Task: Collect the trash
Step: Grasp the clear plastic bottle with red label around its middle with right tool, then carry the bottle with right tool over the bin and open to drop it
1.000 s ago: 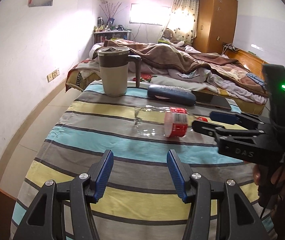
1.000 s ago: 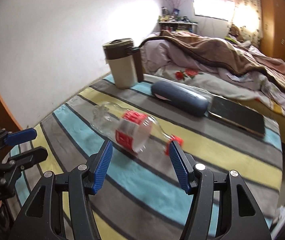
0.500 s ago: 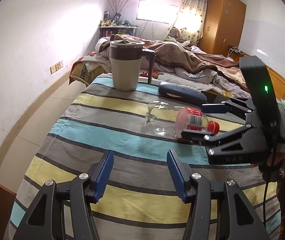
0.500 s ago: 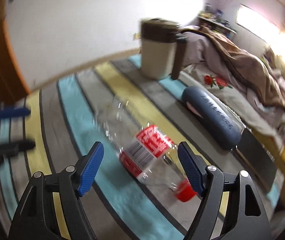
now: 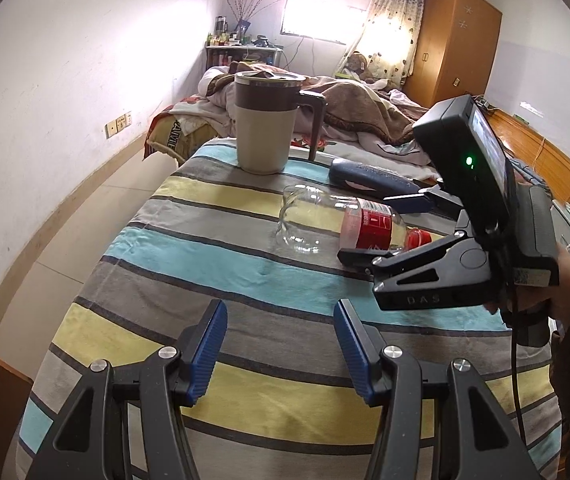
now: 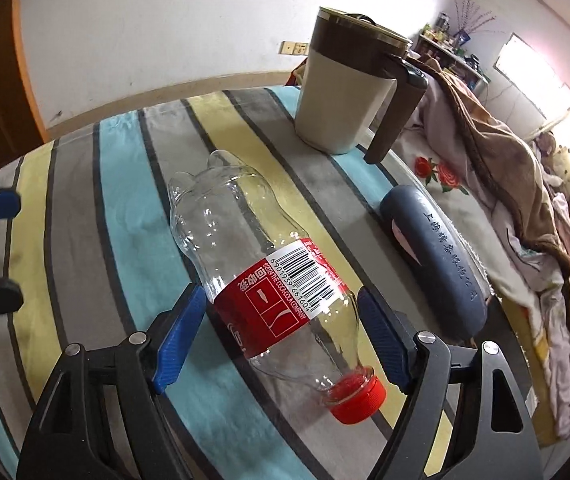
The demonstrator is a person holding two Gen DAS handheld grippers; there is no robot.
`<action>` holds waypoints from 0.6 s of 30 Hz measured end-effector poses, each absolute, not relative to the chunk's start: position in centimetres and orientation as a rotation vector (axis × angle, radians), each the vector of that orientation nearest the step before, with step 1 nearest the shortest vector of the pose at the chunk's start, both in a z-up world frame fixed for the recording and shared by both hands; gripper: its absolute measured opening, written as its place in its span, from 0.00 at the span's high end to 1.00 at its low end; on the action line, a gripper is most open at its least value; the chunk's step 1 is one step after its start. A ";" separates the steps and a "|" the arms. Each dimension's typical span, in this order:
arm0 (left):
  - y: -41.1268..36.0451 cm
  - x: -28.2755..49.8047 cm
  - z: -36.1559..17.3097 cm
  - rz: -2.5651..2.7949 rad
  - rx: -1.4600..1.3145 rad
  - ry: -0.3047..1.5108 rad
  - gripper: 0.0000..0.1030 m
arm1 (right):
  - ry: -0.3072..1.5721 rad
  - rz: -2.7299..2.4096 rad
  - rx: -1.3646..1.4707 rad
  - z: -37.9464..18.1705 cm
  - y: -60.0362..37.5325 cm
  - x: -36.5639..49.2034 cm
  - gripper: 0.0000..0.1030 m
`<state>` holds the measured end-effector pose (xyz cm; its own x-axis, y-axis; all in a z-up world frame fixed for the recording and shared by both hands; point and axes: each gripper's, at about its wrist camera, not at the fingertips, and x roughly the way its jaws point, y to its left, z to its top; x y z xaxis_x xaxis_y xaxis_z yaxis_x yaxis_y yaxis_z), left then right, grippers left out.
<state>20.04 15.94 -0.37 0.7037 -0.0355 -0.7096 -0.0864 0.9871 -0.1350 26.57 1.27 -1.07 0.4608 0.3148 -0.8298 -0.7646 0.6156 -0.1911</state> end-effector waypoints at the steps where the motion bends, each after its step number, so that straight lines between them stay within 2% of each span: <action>1: 16.0 20.1 -0.4 0.031 -0.166 0.791 0.47 | 0.856 0.712 -0.589 -1.1 1.3 26.7 0.23; 18: 15.1 19.7 -0.5 -0.002 -0.174 0.790 0.47 | 0.895 0.638 -0.355 0.1 -2.2 25.8 0.24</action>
<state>19.70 15.12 -0.47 0.7044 -0.0667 -0.7067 -0.0637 0.9856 -0.1566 25.75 -2.23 0.06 0.4601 0.3628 -0.8104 -0.6470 0.7620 -0.0263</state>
